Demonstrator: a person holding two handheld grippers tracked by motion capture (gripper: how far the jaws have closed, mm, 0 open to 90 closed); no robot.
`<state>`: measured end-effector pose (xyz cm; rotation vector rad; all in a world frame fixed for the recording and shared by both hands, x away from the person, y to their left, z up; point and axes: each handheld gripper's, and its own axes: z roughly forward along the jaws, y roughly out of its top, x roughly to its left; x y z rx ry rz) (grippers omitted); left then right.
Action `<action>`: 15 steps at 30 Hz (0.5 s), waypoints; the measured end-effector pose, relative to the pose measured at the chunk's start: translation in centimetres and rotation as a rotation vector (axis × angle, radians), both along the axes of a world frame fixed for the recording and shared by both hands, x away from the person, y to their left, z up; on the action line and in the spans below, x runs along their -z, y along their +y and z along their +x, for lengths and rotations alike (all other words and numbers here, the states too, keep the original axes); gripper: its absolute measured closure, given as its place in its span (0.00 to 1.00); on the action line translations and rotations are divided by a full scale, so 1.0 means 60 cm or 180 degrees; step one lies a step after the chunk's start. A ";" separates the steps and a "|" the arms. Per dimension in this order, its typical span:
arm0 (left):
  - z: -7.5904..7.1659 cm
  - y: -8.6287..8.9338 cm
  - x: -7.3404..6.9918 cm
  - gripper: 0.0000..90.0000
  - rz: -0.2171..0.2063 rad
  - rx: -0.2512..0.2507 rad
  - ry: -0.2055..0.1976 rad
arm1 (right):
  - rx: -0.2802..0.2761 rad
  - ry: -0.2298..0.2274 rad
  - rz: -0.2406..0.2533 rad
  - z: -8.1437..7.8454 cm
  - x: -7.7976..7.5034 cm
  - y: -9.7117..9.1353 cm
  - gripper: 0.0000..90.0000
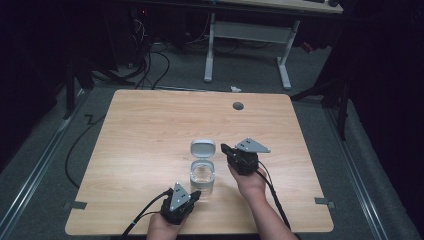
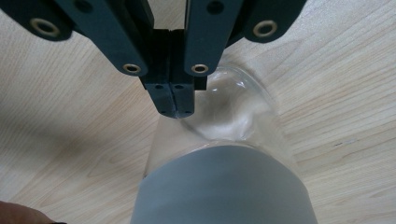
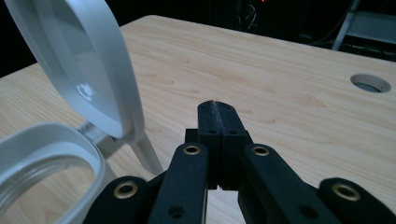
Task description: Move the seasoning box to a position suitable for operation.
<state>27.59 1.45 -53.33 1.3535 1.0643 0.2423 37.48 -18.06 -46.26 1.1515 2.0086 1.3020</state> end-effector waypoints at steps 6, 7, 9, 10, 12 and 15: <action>0.003 0.000 0.000 1.00 -0.0019 0.0005 0.0023 | -0.0052 -0.0072 -0.0004 0.008 -0.014 0.019 1.00; 0.004 0.001 0.001 1.00 -0.0013 0.0005 0.0029 | -0.0060 -0.0075 -0.0001 0.009 -0.016 0.021 1.00; 0.004 0.001 0.001 1.00 -0.0019 0.0002 0.0022 | -0.0064 -0.0089 0.0005 0.012 -0.019 0.024 1.00; 0.004 0.001 0.001 1.00 -0.0019 0.0002 0.0022 | -0.0078 -0.0102 -0.0002 0.014 -0.020 0.024 1.00; 0.004 0.001 0.001 1.00 -0.0034 -0.0001 0.0033 | -0.0075 -0.0107 0.0011 0.015 -0.022 0.024 1.00; 0.005 0.002 0.001 1.00 -0.0032 0.0005 0.0056 | -0.0079 -0.0151 0.0037 0.020 -0.029 0.024 1.00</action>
